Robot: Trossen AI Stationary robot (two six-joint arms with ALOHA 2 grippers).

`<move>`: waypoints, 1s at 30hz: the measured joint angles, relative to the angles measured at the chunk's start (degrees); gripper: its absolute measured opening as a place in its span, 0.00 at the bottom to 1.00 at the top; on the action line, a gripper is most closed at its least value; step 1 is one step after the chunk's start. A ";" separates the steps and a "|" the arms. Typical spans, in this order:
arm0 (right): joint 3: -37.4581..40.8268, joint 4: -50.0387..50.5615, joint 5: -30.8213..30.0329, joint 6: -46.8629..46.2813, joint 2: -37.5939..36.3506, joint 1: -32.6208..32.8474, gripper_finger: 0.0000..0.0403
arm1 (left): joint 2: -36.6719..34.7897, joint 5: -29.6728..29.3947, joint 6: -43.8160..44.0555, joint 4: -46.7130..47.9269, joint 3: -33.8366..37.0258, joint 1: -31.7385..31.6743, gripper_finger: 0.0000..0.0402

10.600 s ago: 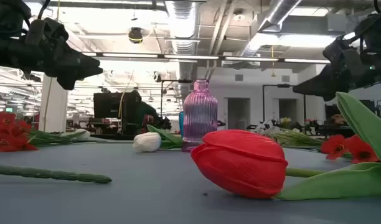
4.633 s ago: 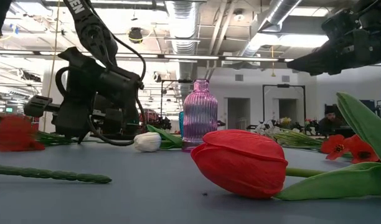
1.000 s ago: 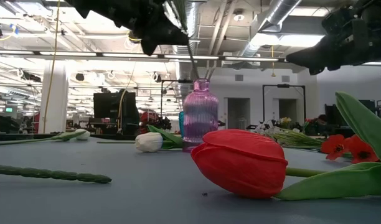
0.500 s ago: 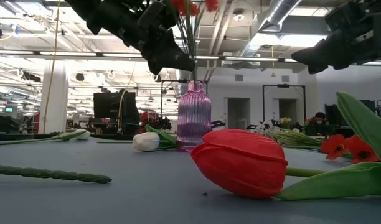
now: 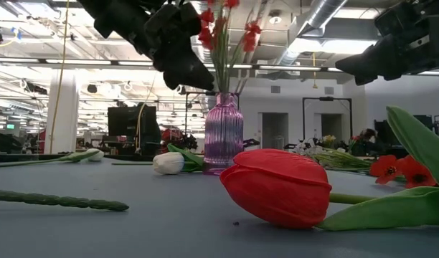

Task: Sort flowers into vase by color
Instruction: Put the orange flowers into the violet vase

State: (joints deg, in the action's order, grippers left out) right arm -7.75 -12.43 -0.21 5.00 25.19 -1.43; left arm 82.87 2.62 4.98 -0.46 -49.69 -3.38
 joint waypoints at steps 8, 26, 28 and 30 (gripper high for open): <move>-0.02 1.76 0.00 0.00 -0.02 0.02 0.10 | -2.32 -0.07 -4.63 22.75 -9.27 0.03 0.42; -15.27 27.41 0.05 -0.48 3.99 3.09 0.10 | -13.26 -7.91 -3.88 44.56 -13.73 0.55 0.40; -17.05 27.47 0.06 -0.14 5.45 3.37 0.10 | -17.01 -7.90 -3.37 39.45 -10.42 0.81 0.39; -18.52 27.58 0.06 0.04 7.09 3.37 0.10 | -21.05 -7.85 -4.11 30.69 -5.22 1.65 0.38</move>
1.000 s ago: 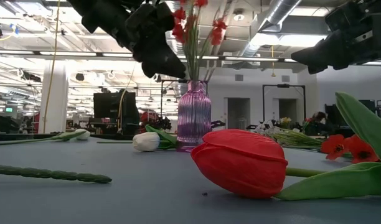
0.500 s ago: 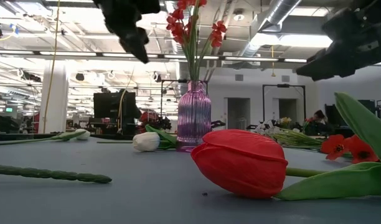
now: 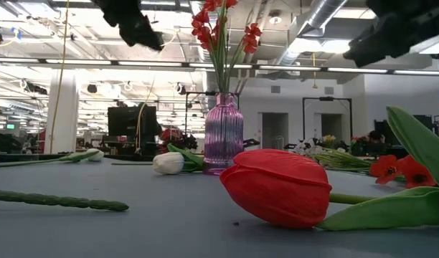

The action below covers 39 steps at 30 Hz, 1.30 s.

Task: Sort flowers into vase by color
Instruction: Put the orange flowers into the violet vase

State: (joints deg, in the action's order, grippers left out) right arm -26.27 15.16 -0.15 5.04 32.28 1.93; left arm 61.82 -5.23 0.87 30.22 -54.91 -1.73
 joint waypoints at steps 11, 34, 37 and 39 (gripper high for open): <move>-6.55 9.50 -7.58 9.48 9.05 -1.09 0.10 | -13.93 1.22 -2.30 -55.35 35.38 2.87 0.34; -19.78 39.38 -20.07 54.09 42.46 4.08 0.40 | -14.73 -1.51 1.19 -64.18 43.60 3.70 0.34; -19.78 41.45 -21.27 56.63 46.34 5.59 0.45 | -14.73 -1.51 1.79 -63.70 43.60 3.70 0.34; -19.75 41.27 -22.39 58.31 48.82 6.39 0.46 | -14.71 -1.50 1.81 -63.25 43.60 3.70 0.34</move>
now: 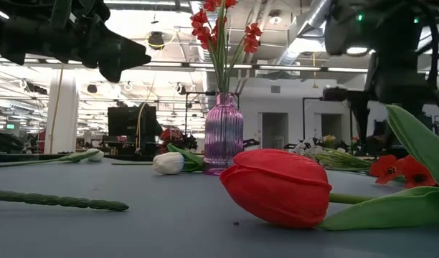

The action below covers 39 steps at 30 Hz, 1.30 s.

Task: Sort flowers into vase by color
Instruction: Put the orange flowers into the violet vase

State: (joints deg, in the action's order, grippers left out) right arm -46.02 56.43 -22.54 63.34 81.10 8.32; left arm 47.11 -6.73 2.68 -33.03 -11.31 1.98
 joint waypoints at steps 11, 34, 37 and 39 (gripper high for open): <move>0.00 -4.36 -3.44 1.38 10.78 4.81 0.43 | 0.00 0.38 0.09 0.50 0.00 0.00 0.34; -2.20 -10.81 -13.62 1.13 3.98 16.87 0.06 | 0.02 3.09 1.44 1.06 -0.04 0.00 0.34; -5.58 -14.41 -13.84 -5.40 -0.90 16.72 0.06 | 0.02 3.03 1.46 1.11 -0.04 0.00 0.34; -8.05 -16.98 -13.82 -15.05 -4.14 15.23 0.06 | 0.02 3.00 1.44 1.13 -0.04 0.00 0.34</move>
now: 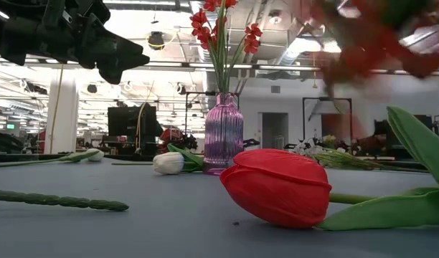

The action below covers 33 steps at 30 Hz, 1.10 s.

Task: Sort flowers into vase by color
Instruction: Put the orange flowers into the violet vase

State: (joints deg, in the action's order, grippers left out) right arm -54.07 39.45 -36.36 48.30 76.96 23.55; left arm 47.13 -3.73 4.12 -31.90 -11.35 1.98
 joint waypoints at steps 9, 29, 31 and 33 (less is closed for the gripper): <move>3.51 -17.91 21.99 -32.16 -20.14 -8.43 0.06 | 0.02 -0.07 -0.28 0.03 0.00 0.00 0.34; 33.71 -86.97 21.20 -44.79 -23.26 -15.34 0.06 | 0.02 -1.68 -0.92 0.71 0.00 -0.02 0.34; 33.67 -88.61 21.31 -46.14 -21.27 -15.85 0.06 | 0.02 -1.68 -0.92 0.70 0.00 -0.02 0.34; 33.22 -87.99 21.52 -48.11 -19.41 -16.30 0.06 | 0.02 -1.68 -0.98 0.72 0.00 -0.02 0.34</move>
State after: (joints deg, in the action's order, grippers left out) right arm -20.85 -48.54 -14.84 0.18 57.55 7.25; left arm 47.16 -5.41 3.14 -31.18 -11.35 1.96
